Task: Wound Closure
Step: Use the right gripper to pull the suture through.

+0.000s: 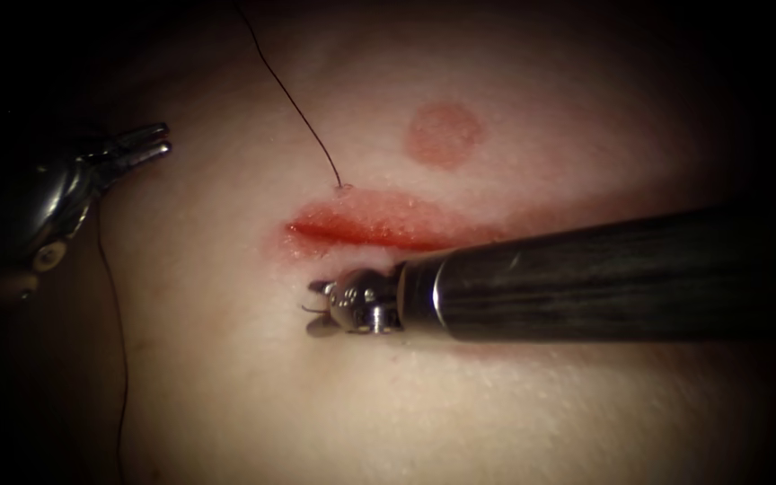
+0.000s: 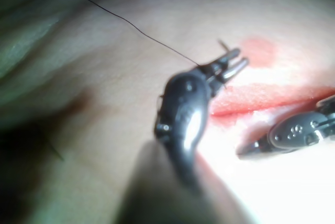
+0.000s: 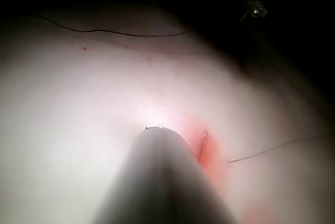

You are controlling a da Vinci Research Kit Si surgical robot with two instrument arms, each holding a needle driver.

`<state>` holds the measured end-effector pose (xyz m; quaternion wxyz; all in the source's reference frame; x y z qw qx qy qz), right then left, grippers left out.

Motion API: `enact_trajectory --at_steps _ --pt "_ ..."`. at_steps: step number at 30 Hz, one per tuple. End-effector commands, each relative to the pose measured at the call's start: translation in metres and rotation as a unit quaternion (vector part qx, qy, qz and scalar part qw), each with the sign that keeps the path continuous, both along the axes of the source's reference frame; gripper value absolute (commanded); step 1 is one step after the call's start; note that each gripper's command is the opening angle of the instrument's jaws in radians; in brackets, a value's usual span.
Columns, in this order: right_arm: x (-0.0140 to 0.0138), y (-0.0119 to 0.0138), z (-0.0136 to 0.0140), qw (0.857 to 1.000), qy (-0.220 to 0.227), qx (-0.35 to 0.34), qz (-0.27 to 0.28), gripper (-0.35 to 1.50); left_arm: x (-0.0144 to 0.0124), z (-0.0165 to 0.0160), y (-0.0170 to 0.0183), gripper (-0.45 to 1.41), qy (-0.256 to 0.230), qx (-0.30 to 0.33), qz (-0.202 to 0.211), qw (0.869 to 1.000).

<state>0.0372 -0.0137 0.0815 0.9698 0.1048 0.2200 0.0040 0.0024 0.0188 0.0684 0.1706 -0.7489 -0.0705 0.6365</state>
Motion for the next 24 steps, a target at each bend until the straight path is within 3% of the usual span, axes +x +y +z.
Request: enact_trajectory --at_steps 1,9,13,19,20,24 --pt "0.0000 -0.0007 -0.0005 1.000 0.004 0.006 -0.001 -0.35 -0.0004 0.0007 -0.0001 -0.35 -0.001 0.000 0.001 1.000" --pt "-0.0015 -0.0002 -0.0051 1.000 0.009 -0.013 0.016 -0.35 -0.0007 0.0007 -0.0001 -0.35 0.000 0.000 -0.001 1.000" --pt "-0.0029 -0.0012 -0.0078 1.000 0.008 -0.016 0.012 -0.35 -0.0006 0.0007 -0.0001 -0.35 -0.001 0.000 0.000 1.000" --pt "-0.0070 -0.0049 -0.0137 1.000 0.001 -0.009 -0.001 -0.35 -0.0004 0.0007 0.0000 -0.35 -0.001 0.001 0.001 1.000" --pt "-0.0088 -0.0064 -0.0161 1.000 -0.002 -0.005 -0.003 -0.35 -0.0005 0.0007 0.0000 -0.35 -0.001 0.001 0.000 1.000" --pt "-0.0117 -0.0084 -0.0195 1.000 -0.013 -0.001 -0.002 -0.35 -0.0007 0.0007 0.0001 -0.35 -0.001 0.001 -0.001 1.000"
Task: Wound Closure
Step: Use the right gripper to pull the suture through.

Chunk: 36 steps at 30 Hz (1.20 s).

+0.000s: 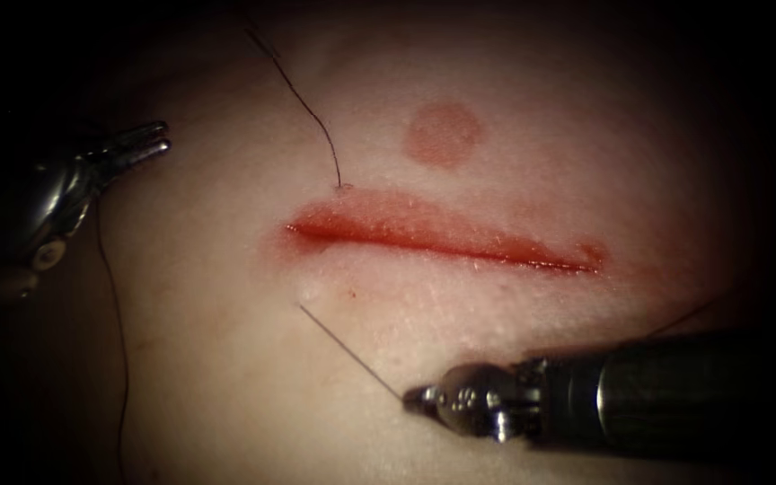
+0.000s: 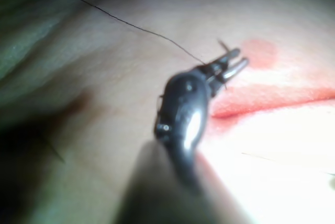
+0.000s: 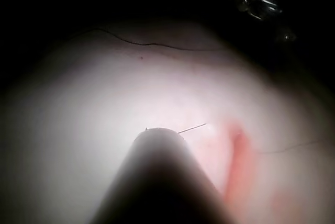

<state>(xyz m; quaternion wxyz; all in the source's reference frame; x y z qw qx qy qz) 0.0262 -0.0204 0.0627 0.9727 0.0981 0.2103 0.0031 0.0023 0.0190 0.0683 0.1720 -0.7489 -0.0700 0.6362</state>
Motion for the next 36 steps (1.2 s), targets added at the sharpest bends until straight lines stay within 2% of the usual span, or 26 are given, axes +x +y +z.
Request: enact_trajectory --at_steps 1,4,5,6,15,21,25,26,27,28,30,31,33,36 --pt "-0.0015 -0.0022 -0.0016 1.000 -0.004 0.009 0.000 -0.35 -0.0006 0.0008 -0.0002 -0.35 0.000 0.000 0.000 1.000" --pt "-0.0046 -0.0040 -0.0043 1.000 -0.014 0.012 0.007 -0.35 -0.0008 0.0008 -0.0001 -0.35 0.000 0.000 -0.001 1.000" --pt "-0.0068 -0.0052 -0.0057 0.999 -0.026 0.017 0.013 -0.35 -0.0008 0.0009 -0.0001 -0.35 0.000 0.001 -0.001 1.000" --pt "-0.0068 -0.0052 -0.0057 0.999 -0.026 0.017 0.013 -0.35 -0.0008 0.0009 -0.0001 -0.35 0.000 0.001 -0.001 1.000" --pt "-0.0156 -0.0105 -0.0115 0.996 -0.072 0.049 0.026 -0.35 -0.0008 0.0010 0.0001 -0.35 0.000 0.001 -0.001 1.000" --pt "-0.0191 -0.0137 -0.0150 0.989 -0.118 0.083 0.014 -0.35 -0.0008 0.0009 0.0001 -0.35 0.000 0.002 -0.001 1.000" --pt "-0.0196 -0.0138 -0.0161 0.988 -0.125 0.089 0.016 -0.35 -0.0009 0.0009 0.0001 -0.35 0.000 0.002 -0.001 1.000" --pt "-0.0196 -0.0136 -0.0166 0.988 -0.123 0.087 0.019 -0.05 -0.0010 0.0009 0.0001 -0.35 0.000 0.002 -0.001 1.000" --pt "-0.0196 -0.0136 -0.0166 0.988 -0.123 0.087 0.019 -0.05 -0.0010 0.0009 0.0001 -0.35 0.000 0.002 -0.001 1.000" --pt "-0.0195 -0.0134 -0.0167 0.989 -0.119 0.083 0.025 0.27 -0.0010 0.0009 0.0001 -0.35 0.000 0.002 -0.001 1.000" --pt "-0.0191 -0.0127 -0.0168 0.991 -0.108 0.068 0.045 1.08 -0.0010 0.0009 0.0001 -0.35 0.000 0.002 -0.001 1.000" --pt "-0.0182 -0.0111 -0.0169 0.991 -0.074 0.032 0.108 1.47 -0.0010 0.0009 0.0001 -0.35 0.000 0.002 -0.001 1.000" --pt "-0.0179 -0.0105 -0.0170 0.990 -0.067 0.023 0.121 1.47 -0.0009 0.0009 0.0001 -0.35 0.000 0.002 -0.001 1.000" --pt "-0.0163 -0.0083 -0.0174 0.988 0.000 0.037 0.148 1.47 -0.0009 0.0009 0.0001 -0.35 0.000 0.001 -0.001 1.000"
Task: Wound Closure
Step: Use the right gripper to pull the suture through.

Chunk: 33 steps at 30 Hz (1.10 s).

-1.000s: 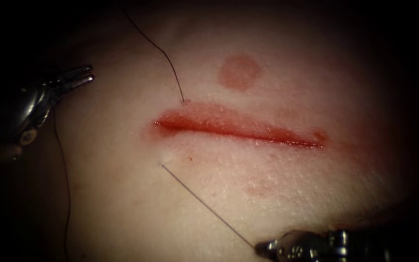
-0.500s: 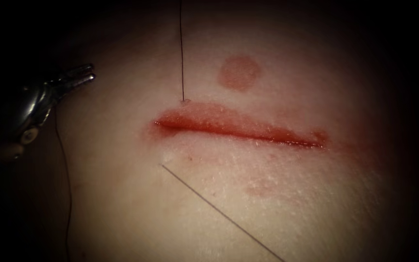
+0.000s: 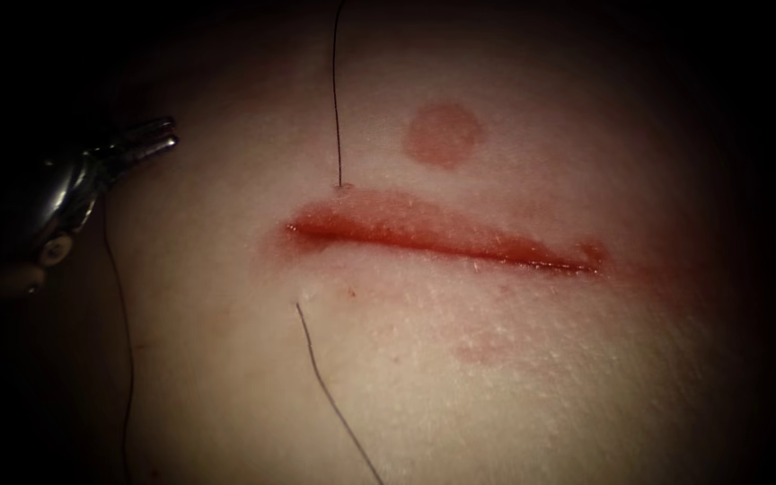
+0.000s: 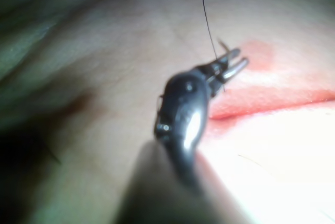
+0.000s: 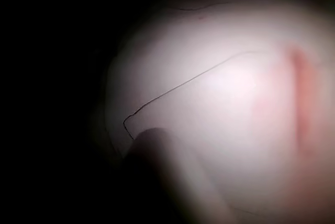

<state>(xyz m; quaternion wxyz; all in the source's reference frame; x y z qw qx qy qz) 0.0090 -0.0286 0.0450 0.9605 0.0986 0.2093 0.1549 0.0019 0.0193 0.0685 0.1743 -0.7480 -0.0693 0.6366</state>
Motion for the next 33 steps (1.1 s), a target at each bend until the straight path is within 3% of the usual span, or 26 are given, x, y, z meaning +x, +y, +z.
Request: enact_trajectory --at_steps 1,6,8,9,15,24,33 --pt "0.0027 0.0022 -0.0003 0.997 0.074 -0.008 0.022 1.47 -0.0005 0.0007 -0.0002 -0.35 -0.001 0.000 0.000 1.000" --pt "0.0052 0.0054 -0.0013 0.991 0.124 -0.031 0.048 1.47 -0.0005 0.0007 -0.0002 -0.35 -0.001 0.000 0.000 1.000" --pt "0.0069 0.0080 -0.0019 0.982 0.169 -0.047 0.067 1.47 -0.0005 0.0007 -0.0002 -0.35 -0.001 0.000 0.000 1.000" --pt "0.0069 0.0080 -0.0019 0.982 0.169 -0.047 0.067 1.47 -0.0005 0.0007 -0.0002 -0.35 -0.001 0.000 0.000 1.000" --pt "0.0106 0.0135 -0.0022 0.963 0.233 -0.077 0.110 1.47 -0.0006 0.0008 -0.0002 -0.35 -0.001 -0.001 0.000 1.000" --pt "0.0162 0.0156 0.0010 0.957 0.251 -0.092 0.114 1.42 -0.0006 0.0008 -0.0002 -0.35 -0.001 -0.001 0.000 1.000" --pt "0.0199 0.0169 0.0065 0.961 0.216 -0.058 0.166 1.33 -0.0006 0.0010 -0.0003 -0.35 -0.001 0.001 0.001 1.000"
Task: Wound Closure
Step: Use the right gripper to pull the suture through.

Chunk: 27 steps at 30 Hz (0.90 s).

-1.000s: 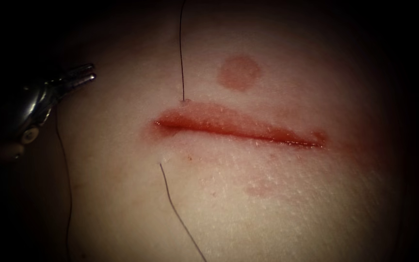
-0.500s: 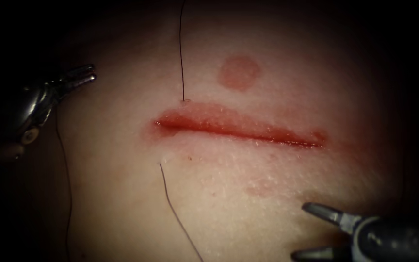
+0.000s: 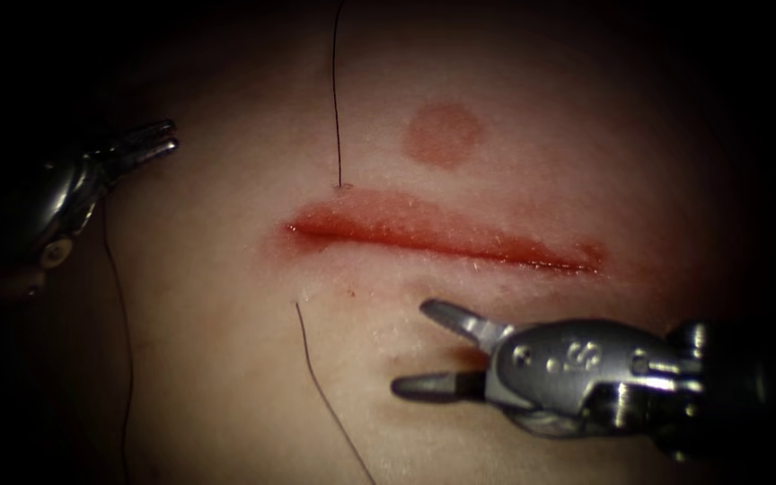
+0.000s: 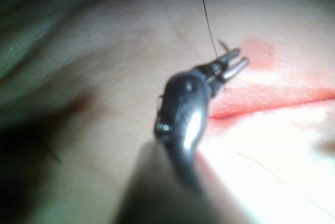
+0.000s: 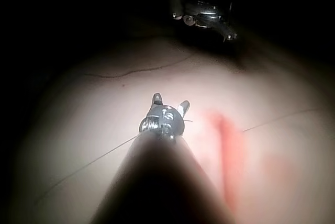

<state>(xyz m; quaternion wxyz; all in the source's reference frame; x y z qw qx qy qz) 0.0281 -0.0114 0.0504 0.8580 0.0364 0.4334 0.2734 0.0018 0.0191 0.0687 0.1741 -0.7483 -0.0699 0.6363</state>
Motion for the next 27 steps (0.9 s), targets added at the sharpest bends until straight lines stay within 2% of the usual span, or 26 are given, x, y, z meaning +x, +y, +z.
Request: enact_trajectory --at_steps 1,4,9,12,17,18,21,27 --pt "0.0012 -0.0001 0.0016 1.000 -0.001 0.009 0.002 1.33 -0.0005 0.0008 -0.0001 -0.35 -0.001 0.001 0.000 1.000" --pt "0.0027 0.0004 0.0037 0.999 -0.017 0.041 -0.004 1.33 -0.0005 0.0009 -0.0001 -0.35 -0.001 0.001 0.000 1.000" --pt "0.0050 0.0002 0.0064 0.997 -0.019 0.064 -0.024 1.33 -0.0006 0.0009 -0.0001 -0.35 -0.001 0.000 0.000 1.000" --pt "0.0058 0.0000 0.0073 0.996 -0.024 0.074 -0.033 1.33 -0.0006 0.0010 -0.0002 -0.35 -0.001 0.000 0.000 1.000" --pt "0.0082 -0.0008 0.0096 0.988 -0.085 0.113 -0.062 1.28 -0.0006 0.0010 -0.0002 -0.35 -0.001 0.000 0.000 1.000" --pt "0.0082 -0.0008 0.0096 0.988 -0.085 0.113 -0.062 1.28 -0.0006 0.0010 -0.0002 -0.35 -0.001 0.000 0.000 1.000" --pt "0.0092 -0.0014 0.0107 0.978 -0.137 0.137 -0.075 1.28 -0.0006 0.0010 -0.0002 -0.35 -0.001 0.000 0.000 1.000" --pt "0.0102 -0.0028 0.0124 0.968 -0.173 0.154 -0.091 1.26 -0.0008 0.0011 -0.0001 -0.35 0.000 0.000 -0.001 1.000"
